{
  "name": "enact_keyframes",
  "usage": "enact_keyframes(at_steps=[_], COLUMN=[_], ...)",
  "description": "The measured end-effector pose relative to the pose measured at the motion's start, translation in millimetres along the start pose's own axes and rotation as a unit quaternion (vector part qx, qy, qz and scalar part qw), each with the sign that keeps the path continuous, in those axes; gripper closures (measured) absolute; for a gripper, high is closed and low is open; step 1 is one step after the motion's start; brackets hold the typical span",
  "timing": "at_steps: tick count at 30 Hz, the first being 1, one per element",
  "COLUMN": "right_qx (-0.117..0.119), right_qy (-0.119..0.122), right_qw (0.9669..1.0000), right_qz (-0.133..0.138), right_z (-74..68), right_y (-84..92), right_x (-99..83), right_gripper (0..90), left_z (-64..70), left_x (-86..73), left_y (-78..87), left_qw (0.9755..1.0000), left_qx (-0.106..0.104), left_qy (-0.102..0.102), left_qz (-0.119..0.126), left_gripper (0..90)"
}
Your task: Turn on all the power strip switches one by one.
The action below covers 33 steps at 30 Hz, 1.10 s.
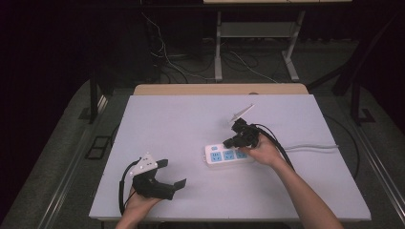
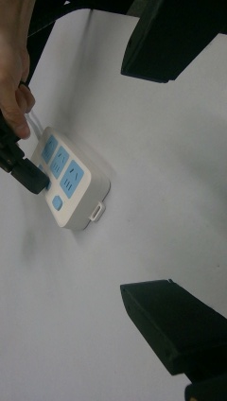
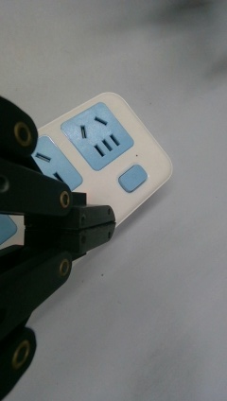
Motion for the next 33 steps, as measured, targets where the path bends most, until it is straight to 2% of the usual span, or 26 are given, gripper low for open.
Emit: enact_keyframes(at_steps=[5, 13, 21, 26, 33], right_qx=[0.003, -0.001, -0.005, -0.003, 0.002], right_qy=[-0.004, 0.009, 0.019, 0.027, 0.038], right_qw=[1.0000, 0.9999, 0.9997, 0.9995, 0.9993], right_qz=[-0.003, 0.010, 0.015, 0.012, 0.003], right_z=[-1.8, -7.4, -10.4, -15.9, -22.1], right_y=[2.9, 20.3, 29.1, 27.7, 16.6], right_x=[0.3, 8.6, 19.7, 28.3, 33.3], right_gripper=[90.0, 90.0, 90.0, 90.0, 90.0], left_z=[0.0, 0.6, -0.1, 0.3, 0.0], left_x=[-0.2, 0.1, 0.2, 0.2, 0.2], left_y=[0.3, 0.3, 0.8, 1.1, 1.8], left_qw=[1.0000, 1.0000, 1.0000, 1.0000, 1.0000], left_qx=[0.000, 0.000, 0.001, 0.000, 0.000], left_qy=[0.001, 0.000, 0.001, 0.000, -0.001], left_qz=[0.001, 0.000, 0.003, 0.003, 0.005], left_gripper=[0.0, 0.0, 0.0, 0.0, 0.0])
Point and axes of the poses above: each handheld gripper's, and its own axes: y roughly backward along the jaws, x roughly out of its top, z roughly to its right, the point moved 3 cm from there along -y, roughly forward along the jaws, and after that the axes turned 5 degrees about -z, right-handed, at the moved point
